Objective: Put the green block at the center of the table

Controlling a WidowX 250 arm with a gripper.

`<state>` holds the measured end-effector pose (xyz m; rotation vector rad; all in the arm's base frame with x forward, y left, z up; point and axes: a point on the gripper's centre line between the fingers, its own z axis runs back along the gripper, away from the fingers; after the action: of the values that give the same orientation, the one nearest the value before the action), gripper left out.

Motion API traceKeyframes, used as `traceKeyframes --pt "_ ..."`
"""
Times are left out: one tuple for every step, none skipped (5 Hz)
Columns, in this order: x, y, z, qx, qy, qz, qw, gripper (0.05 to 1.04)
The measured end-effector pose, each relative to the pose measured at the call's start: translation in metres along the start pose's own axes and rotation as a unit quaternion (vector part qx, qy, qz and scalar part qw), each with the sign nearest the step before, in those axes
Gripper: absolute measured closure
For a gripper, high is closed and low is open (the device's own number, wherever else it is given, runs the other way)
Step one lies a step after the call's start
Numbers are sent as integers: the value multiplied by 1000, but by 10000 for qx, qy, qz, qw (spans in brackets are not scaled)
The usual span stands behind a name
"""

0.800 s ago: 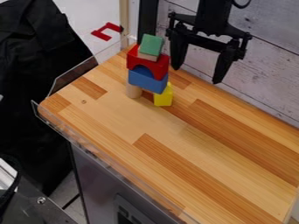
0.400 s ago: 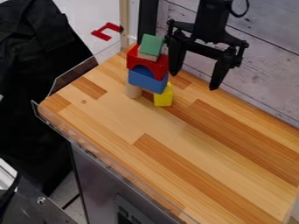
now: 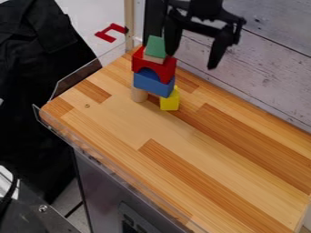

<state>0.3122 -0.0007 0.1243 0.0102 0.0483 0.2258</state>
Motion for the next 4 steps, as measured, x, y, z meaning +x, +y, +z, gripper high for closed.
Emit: traceKeyframes --pt "4 13 12 -29 -126 137 9998 84" --pt "7 26 19 -40 -154 245 9996 84" --pt "9 41 20 -143 -138 386 9991 84" --pt "14 49 15 -224 -71 439 9988 84"
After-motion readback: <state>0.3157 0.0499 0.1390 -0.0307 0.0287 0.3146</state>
